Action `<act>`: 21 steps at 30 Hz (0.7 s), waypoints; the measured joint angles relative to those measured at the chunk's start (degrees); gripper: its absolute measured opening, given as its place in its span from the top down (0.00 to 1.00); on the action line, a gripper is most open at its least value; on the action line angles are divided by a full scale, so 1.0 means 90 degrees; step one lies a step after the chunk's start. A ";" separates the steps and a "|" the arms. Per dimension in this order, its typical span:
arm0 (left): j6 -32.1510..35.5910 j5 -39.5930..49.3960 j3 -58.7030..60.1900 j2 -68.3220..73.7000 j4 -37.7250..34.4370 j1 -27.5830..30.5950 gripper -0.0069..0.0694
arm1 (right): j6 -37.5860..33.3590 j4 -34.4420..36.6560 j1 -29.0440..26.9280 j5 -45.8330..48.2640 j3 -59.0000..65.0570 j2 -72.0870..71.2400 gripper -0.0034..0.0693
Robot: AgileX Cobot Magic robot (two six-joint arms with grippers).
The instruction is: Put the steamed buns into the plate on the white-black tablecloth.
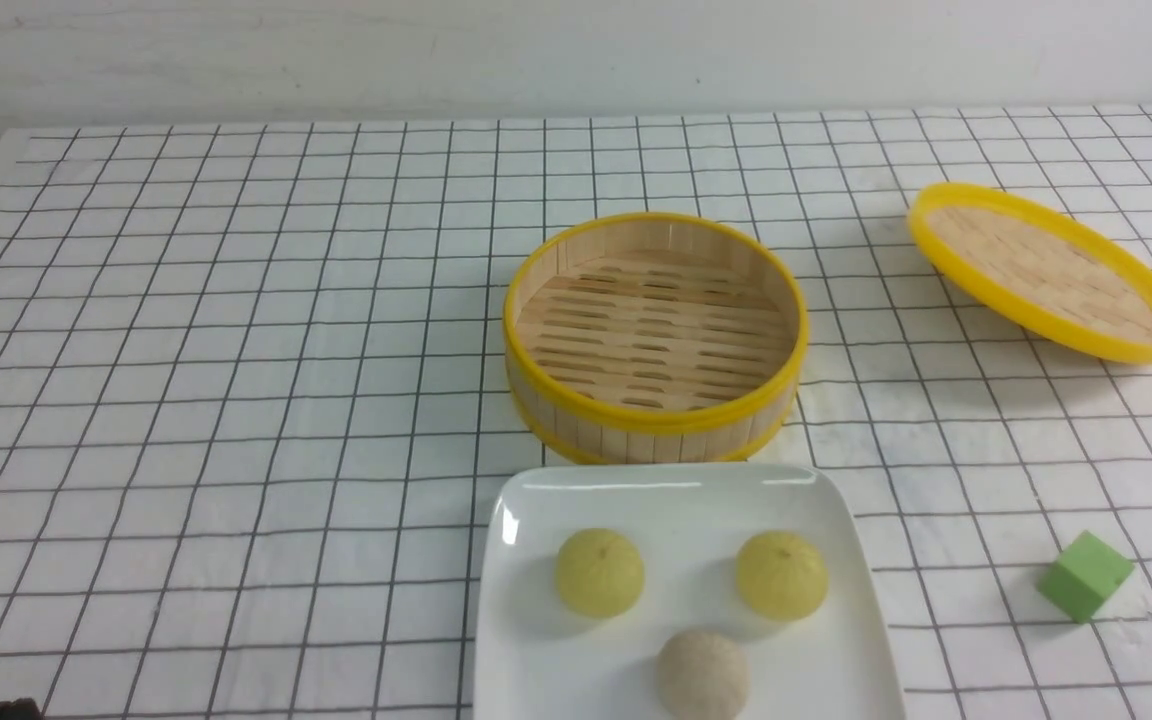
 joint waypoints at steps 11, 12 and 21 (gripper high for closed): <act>-0.0127 0.0088 -0.0006 -0.0141 0.0105 0.0139 0.81 | 0.0000 0.0000 0.0000 0.0000 0.0000 0.0000 0.81; -0.0127 0.0088 -0.0006 -0.0141 0.0105 0.0139 0.81 | 0.0000 0.0000 0.0000 0.0000 0.0000 0.0000 0.81; -0.0127 0.0093 -0.0006 -0.0141 0.0294 0.0139 0.80 | 0.0000 0.0000 0.0000 0.0000 0.0000 0.0000 0.79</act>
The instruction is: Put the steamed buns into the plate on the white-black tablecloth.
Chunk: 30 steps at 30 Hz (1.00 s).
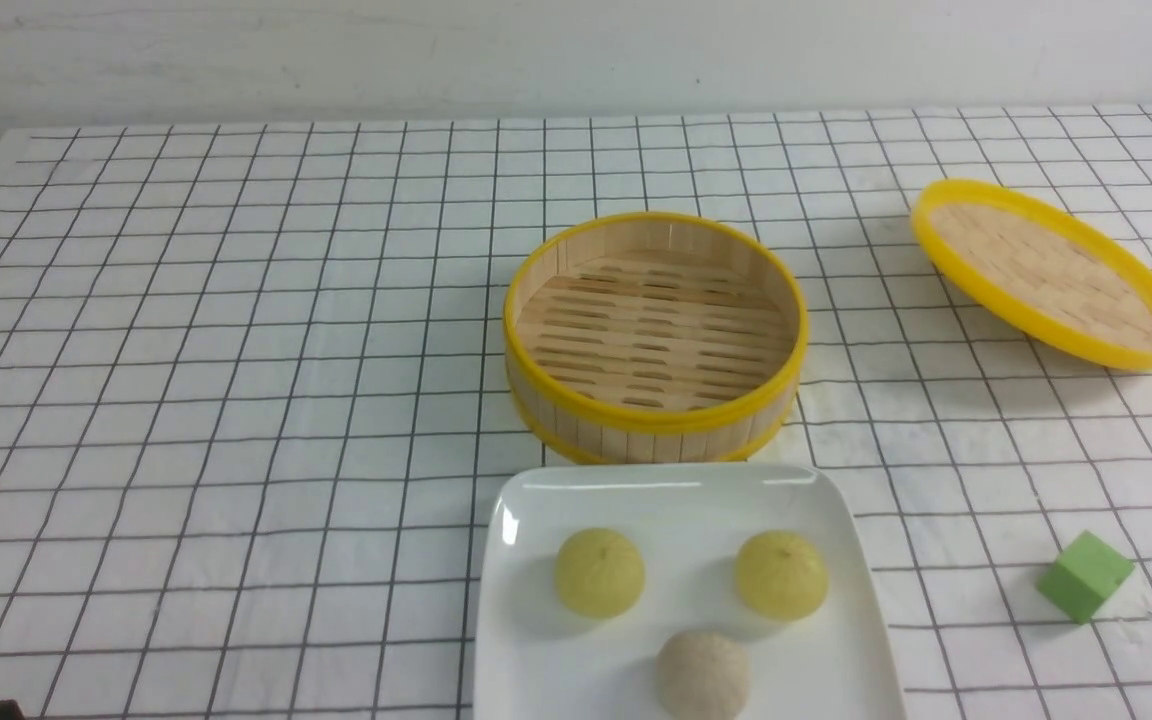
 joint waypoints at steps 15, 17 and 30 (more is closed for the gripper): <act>-0.0002 0.0050 0.0000 0.0000 0.0835 0.0000 0.79 | 0.0000 0.0000 0.0000 0.0000 0.0000 0.0000 0.77; -0.0002 0.0058 0.0000 0.0000 0.0981 0.0000 0.79 | 0.0000 0.0000 0.0000 0.0000 0.0000 0.0000 0.77; -0.0002 0.0077 0.0006 0.0000 0.1494 0.0000 0.77 | 0.0000 0.0000 0.0000 0.0000 0.0000 0.0000 0.75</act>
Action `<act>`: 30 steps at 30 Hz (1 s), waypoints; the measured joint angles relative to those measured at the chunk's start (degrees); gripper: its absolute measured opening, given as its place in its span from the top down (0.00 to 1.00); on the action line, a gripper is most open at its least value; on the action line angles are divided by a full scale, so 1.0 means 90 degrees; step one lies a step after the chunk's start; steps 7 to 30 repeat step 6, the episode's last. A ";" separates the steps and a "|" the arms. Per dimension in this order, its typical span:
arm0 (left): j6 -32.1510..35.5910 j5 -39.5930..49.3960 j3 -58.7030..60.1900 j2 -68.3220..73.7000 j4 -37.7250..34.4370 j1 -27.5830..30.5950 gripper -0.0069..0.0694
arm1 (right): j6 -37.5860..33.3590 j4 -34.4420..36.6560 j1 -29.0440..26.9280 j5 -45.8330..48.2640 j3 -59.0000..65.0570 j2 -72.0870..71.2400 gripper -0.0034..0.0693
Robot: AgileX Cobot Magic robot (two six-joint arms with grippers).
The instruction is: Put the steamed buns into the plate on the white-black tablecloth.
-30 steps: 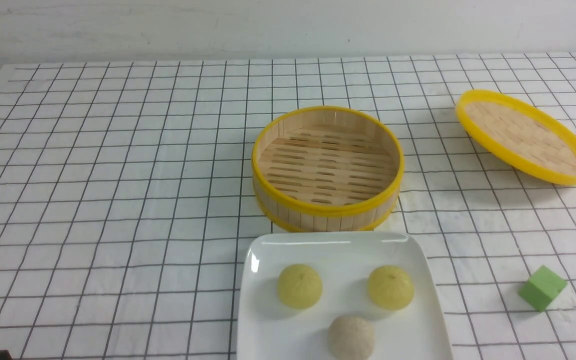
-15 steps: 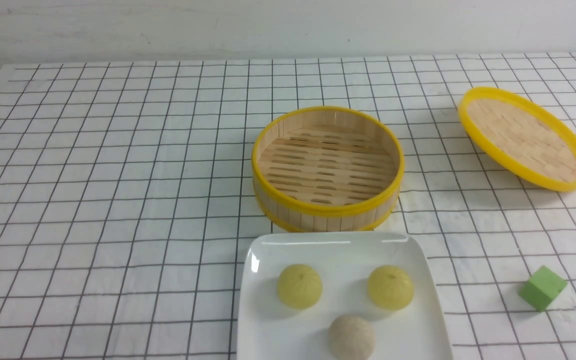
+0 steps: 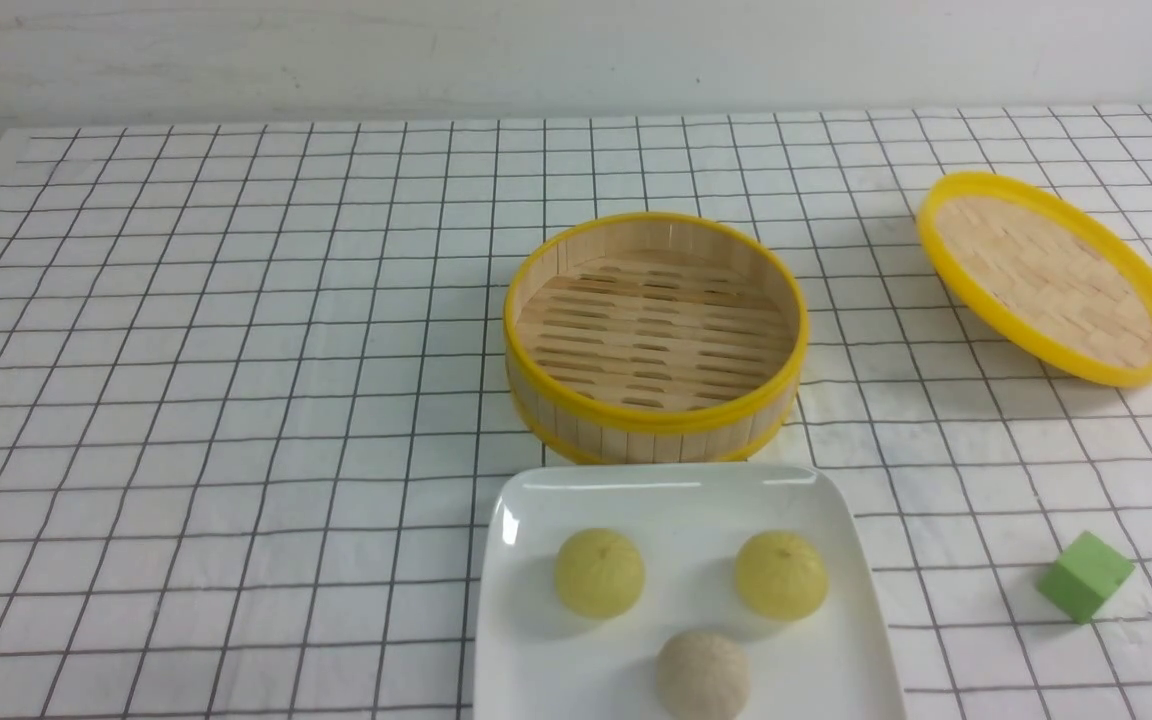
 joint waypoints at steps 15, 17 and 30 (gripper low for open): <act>0.0000 0.0000 0.0000 0.0000 0.0018 0.0000 0.76 | 0.0000 0.0000 0.0000 0.0000 0.0000 0.0000 0.74; 0.0000 0.0000 0.0000 0.0000 0.0018 0.0000 0.76 | 0.0000 0.0000 0.0000 0.0000 0.0000 0.0000 0.74; 0.0000 0.0000 0.0000 0.0000 0.0018 0.0000 0.76 | 0.0000 0.0000 0.0000 0.0000 0.0000 0.0000 0.74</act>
